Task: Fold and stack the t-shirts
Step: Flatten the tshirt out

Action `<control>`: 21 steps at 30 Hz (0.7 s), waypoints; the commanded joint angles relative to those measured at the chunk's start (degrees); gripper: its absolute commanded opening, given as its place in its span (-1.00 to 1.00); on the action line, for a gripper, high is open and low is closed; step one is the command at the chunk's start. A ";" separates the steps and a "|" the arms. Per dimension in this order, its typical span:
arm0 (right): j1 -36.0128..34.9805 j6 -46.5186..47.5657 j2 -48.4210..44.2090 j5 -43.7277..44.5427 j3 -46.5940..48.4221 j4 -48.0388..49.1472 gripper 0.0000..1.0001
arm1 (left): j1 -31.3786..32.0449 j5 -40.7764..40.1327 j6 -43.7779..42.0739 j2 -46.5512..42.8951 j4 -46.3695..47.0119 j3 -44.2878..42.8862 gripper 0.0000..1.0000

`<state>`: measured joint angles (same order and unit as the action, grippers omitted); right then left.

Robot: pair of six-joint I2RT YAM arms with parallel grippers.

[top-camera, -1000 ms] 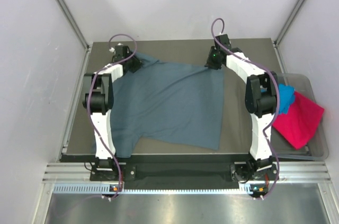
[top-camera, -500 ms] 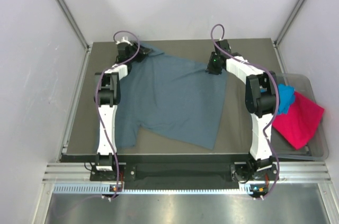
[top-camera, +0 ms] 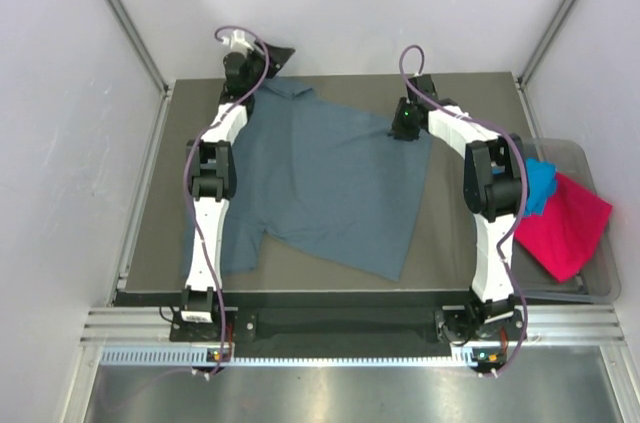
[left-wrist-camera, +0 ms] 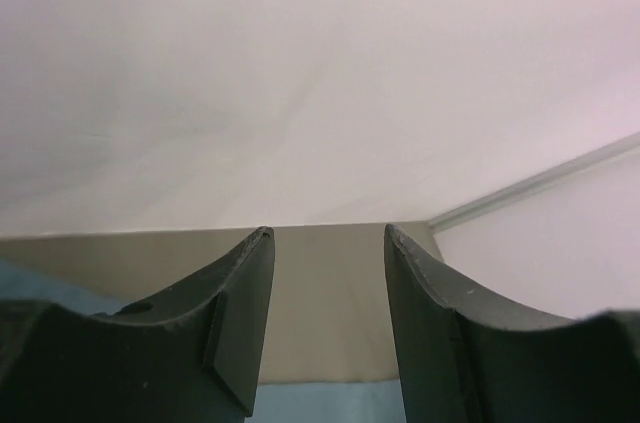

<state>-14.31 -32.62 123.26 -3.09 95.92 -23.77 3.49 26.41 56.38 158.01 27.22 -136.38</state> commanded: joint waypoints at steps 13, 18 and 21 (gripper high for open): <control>-3.36 10.29 -2.33 4.22 1.55 -14.54 0.01 | -3.05 -17.51 -33.96 -34.79 -44.08 33.09 0.11; -4.06 13.11 -3.90 3.71 -0.29 -17.28 0.12 | -7.61 -23.16 -36.43 -40.50 -51.83 40.13 0.17; -3.89 14.51 -6.36 3.36 -3.36 -17.71 0.23 | -11.29 -23.43 -36.34 -42.61 -54.37 41.80 0.21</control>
<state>-18.15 -21.04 122.10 -0.45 94.26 -38.41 -5.13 6.33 23.07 120.33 -20.82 -95.79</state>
